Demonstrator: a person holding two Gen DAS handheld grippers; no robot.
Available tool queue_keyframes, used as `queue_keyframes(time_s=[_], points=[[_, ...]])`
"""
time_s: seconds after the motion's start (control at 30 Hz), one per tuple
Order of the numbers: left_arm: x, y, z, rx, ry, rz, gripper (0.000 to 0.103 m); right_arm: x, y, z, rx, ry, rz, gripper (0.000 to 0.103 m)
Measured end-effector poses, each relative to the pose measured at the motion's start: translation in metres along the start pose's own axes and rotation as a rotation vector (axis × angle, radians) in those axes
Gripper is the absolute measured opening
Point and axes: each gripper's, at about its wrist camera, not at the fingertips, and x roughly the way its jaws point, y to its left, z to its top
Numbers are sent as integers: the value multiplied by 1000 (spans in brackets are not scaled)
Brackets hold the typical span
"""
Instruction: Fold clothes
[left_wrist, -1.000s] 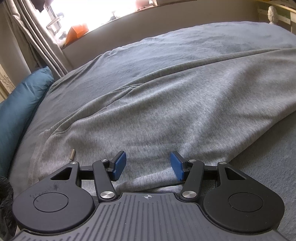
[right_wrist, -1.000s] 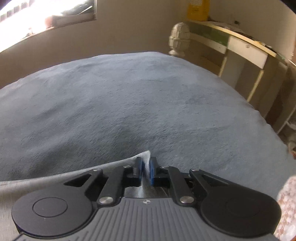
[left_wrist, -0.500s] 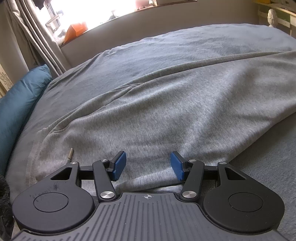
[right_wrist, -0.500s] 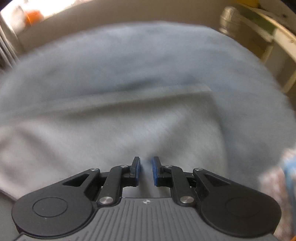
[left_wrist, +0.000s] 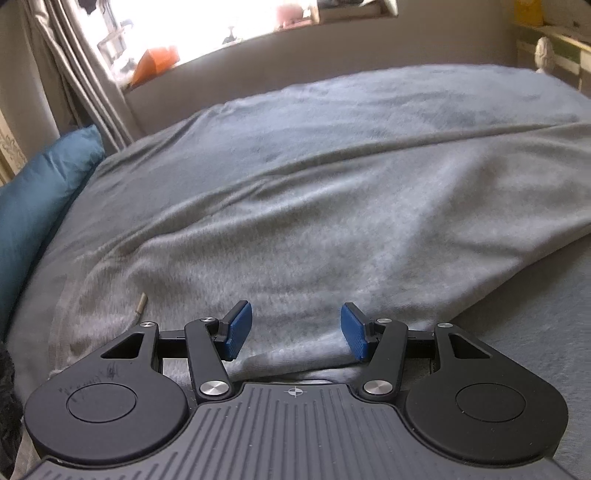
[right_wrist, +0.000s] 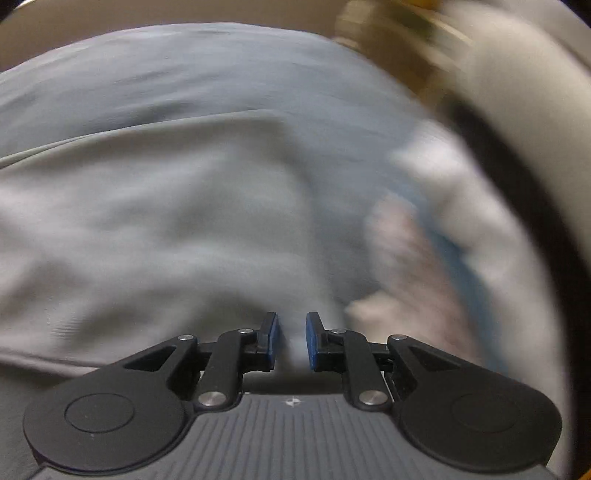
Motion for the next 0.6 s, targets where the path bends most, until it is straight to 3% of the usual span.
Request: queue_keyframes(time_s=[0.07, 0.2, 0.37, 0.47, 0.6], points=[[-15, -7, 1, 42, -68, -18, 53, -15, -10, -12, 111, -18, 69, 18], [-40, -45, 9, 234, -143, -87, 55, -44, -30, -36, 332, -55, 206, 34], [-50, -119, 18, 547, -142, -177, 55, -21, -9, -68, 639, 83, 571, 35], [-41, -154, 23, 615, -143, -201, 55, 11, 7, -81, 776, 171, 689, 36], [-34, -188, 25, 634, -146, -241, 56, 40, 16, -84, 908, 182, 738, 37]])
